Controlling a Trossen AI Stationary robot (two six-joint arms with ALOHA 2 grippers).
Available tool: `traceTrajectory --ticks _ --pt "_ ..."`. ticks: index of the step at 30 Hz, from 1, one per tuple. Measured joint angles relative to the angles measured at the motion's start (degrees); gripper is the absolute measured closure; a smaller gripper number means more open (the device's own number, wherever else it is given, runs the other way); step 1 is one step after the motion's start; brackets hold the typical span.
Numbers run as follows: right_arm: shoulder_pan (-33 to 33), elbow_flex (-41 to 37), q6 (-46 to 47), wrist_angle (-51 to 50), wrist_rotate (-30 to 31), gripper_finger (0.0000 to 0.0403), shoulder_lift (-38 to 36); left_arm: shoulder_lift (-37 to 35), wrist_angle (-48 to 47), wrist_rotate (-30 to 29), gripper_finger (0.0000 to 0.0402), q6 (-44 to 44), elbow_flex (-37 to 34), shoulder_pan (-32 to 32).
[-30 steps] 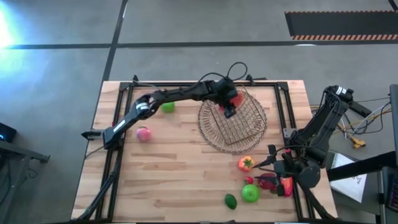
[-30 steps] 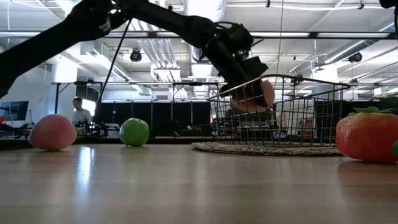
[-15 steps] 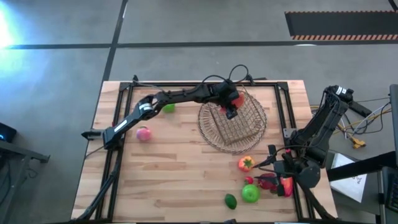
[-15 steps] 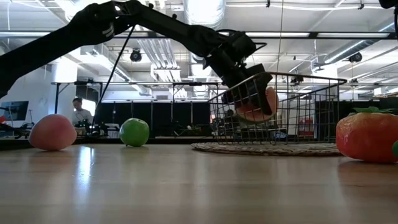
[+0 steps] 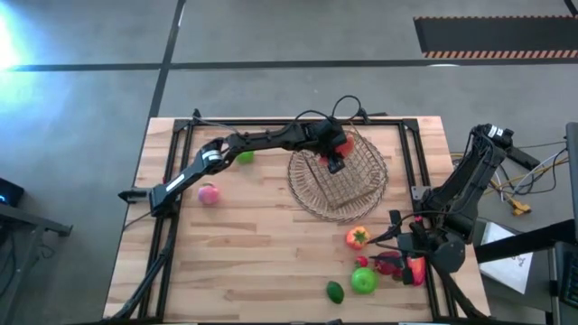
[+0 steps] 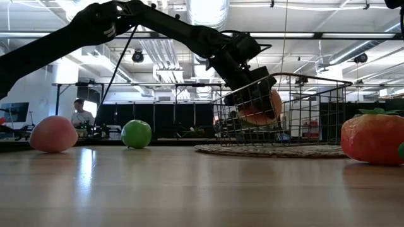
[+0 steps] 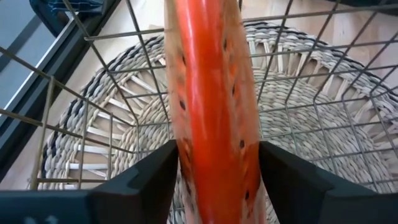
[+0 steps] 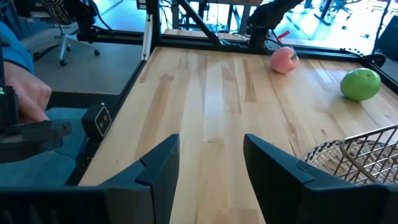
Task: Build produce basket
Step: Put the sliced green watermelon into the gold mesh basket, then put the orange tomato into the gold mesh basket
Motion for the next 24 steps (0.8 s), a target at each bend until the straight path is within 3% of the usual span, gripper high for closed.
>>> traceTrajectory --ticks 5,17,24 --pt "0.0 0.0 0.0 0.0 0.0 0.0232 0.0 0.02 -0.53 0.0 0.0174 -0.02 -0.15 0.0" --pt "0.0 0.0 0.0 -0.02 0.0 0.0232 0.0 -0.45 -2.1 -1.45 0.0171 0.12 0.19 -0.06" --pt "0.0 -0.2 0.07 -0.39 1.4 0.0232 0.0 -7.07 -4.11 -1.39 0.0171 0.26 0.63 -0.69"
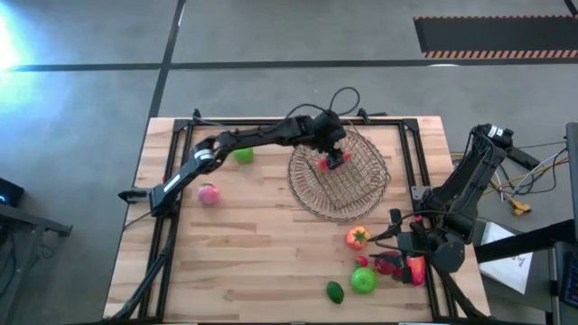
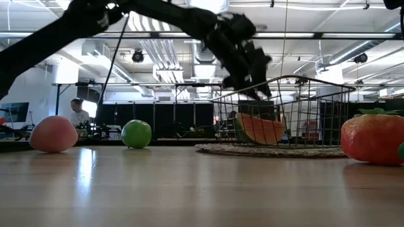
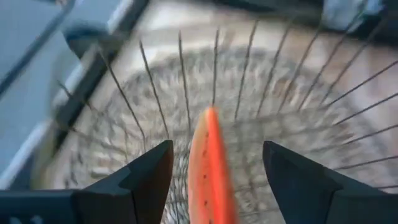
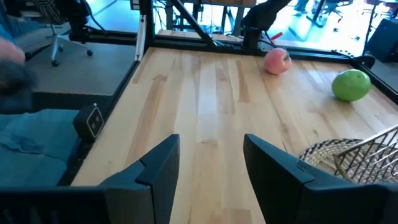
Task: Build produce basket
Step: Put the orange tomato into the gold mesh basket
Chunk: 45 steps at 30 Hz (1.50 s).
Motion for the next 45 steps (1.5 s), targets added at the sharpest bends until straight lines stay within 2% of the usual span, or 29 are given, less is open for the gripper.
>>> traceTrajectory --ticks 5,9,12,15,18,21,24,30,35,39,45 --pt "-0.07 -2.08 3.8 -0.14 0.01 0.0232 0.0 -7.41 -5.01 -0.26 0.0171 2.69 -0.32 -1.67" --pt "-0.15 -4.65 9.9 -0.2 0.0 0.0232 0.0 -13.05 -12.84 -1.87 0.0171 3.82 -1.39 -4.21" --pt "-0.17 -7.18 14.87 -0.18 -0.06 0.0232 0.23 -17.43 -17.24 -6.99 0.0171 5.4 -4.42 -7.48" --pt "-0.17 -9.6 18.23 -0.14 -0.13 0.0232 0.46 -21.81 -17.02 -14.62 0.0171 5.56 -11.74 -11.63" --pt "-0.6 -10.97 19.88 -0.22 -0.13 0.0229 0.46 -26.31 -14.17 -20.69 0.0171 4.79 -21.27 -15.96" --pt "-1.42 -11.1 20.03 -0.02 -0.32 0.0216 0.33 -31.13 -8.57 -24.12 0.0171 0.17 -31.91 -19.71" --pt "-2.69 -11.01 20.79 0.01 -1.11 0.0192 0.33 -35.43 -1.97 -24.54 0.0171 -4.46 -42.67 -22.72" --pt "-6.59 -10.55 23.6 -0.13 -7.78 0.012 1.0 -43.35 9.85 -24.69 0.0171 -11.84 -59.67 -26.32" --pt "-9.99 -7.39 24.12 -2.06 -10.78 0.0075 3.36 -47.36 17.25 -24.7 0.0171 -15.16 -68.9 -26.85" --pt "-11.74 -2.73 29.66 -12.59 -11.59 0.0069 6.45 -48.87 22.34 -24.69 0.0171 -15.5 -73.96 -26.85" --pt "-13.7 3.18 42.01 -26.96 -14.37 0.0069 12.15 -49.22 23.51 -24.7 0.0171 -15.5 -76.85 -26.78"
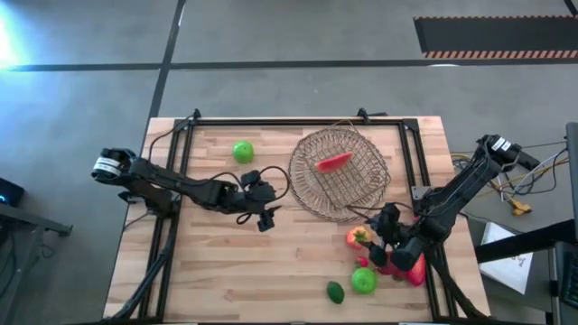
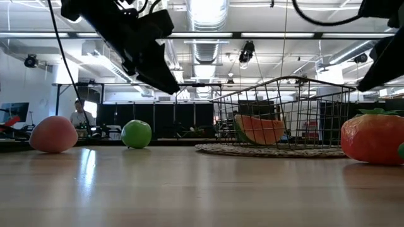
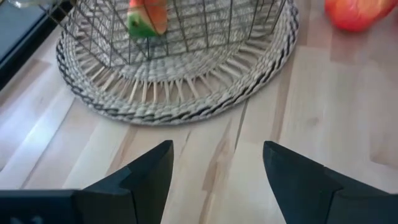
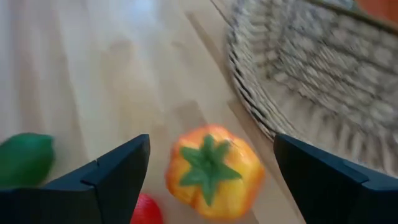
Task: Build produce basket
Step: Put the orange tomato into the gold mesh basket
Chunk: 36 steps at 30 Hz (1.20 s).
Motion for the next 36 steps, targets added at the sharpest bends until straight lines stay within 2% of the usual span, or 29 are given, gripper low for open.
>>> traceTrajectory --ticks 7,11,20,28,36 --pt "-2.81 3.19 2.05 -0.16 -5.68 0.0037 7.48 0.02 0.03 0.02 0.0171 0.05 -0.84 0.0" --pt "-4.56 4.68 1.45 -1.33 -5.9 0.003 10.66 0.02 0.07 0.02 0.0171 0.11 -1.02 0.0" --pt "-7.61 5.81 3.18 -4.73 -11.16 0.0029 15.37 0.07 0.05 0.02 0.0171 0.5 -1.04 0.0" --pt "-7.96 5.88 2.62 -4.35 -11.29 0.0032 17.29 0.11 0.0 0.02 0.0171 0.5 -1.11 0.0" --pt "-7.96 5.07 0.86 -4.14 -11.59 0.0058 17.68 0.13 -0.02 0.02 0.0171 0.48 -1.11 0.0"
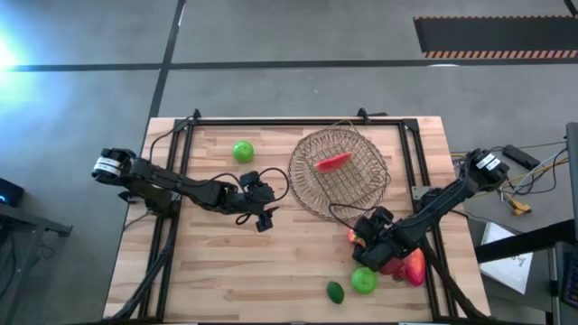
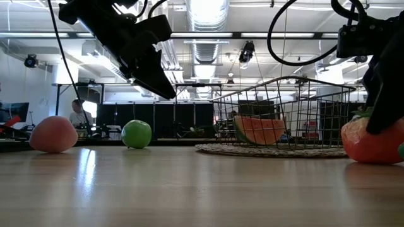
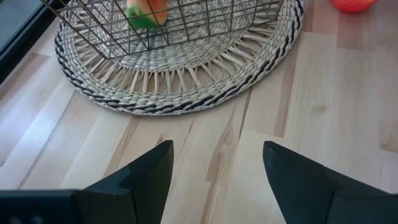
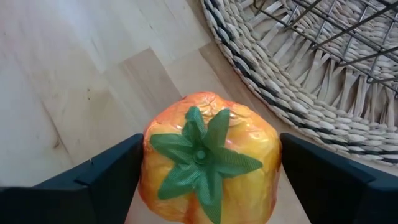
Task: Build produce basket
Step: Put the orange tomato into the gold mesh basket
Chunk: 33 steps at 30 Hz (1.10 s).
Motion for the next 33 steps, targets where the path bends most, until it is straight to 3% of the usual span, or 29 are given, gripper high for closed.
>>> traceTrajectory --ticks 8,14,21,27,33 --pt "-0.02 1.52 -2.89 -0.76 -1.43 0.0074 -1.67 0.0 0.0 0.0 0.0171 -0.04 0.0 0.0" --pt "0.01 8.07 -9.87 -0.39 -1.47 0.0075 -3.84 0.0 0.02 0.0 0.0171 -0.09 0.0 0.0" --pt "-2.48 21.05 -29.68 -0.52 9.2 0.0075 -4.39 0.0 0.09 0.0 0.0171 -0.22 0.0 0.0" --pt "-13.11 28.66 -45.53 -7.29 15.79 0.0076 -4.55 0.0 0.2 0.0 0.0171 -0.22 0.0 0.0" --pt "-32.03 25.2 -49.46 -16.35 8.79 0.0076 -4.92 0.0 0.31 0.0 0.0171 -0.37 0.0 -0.02"
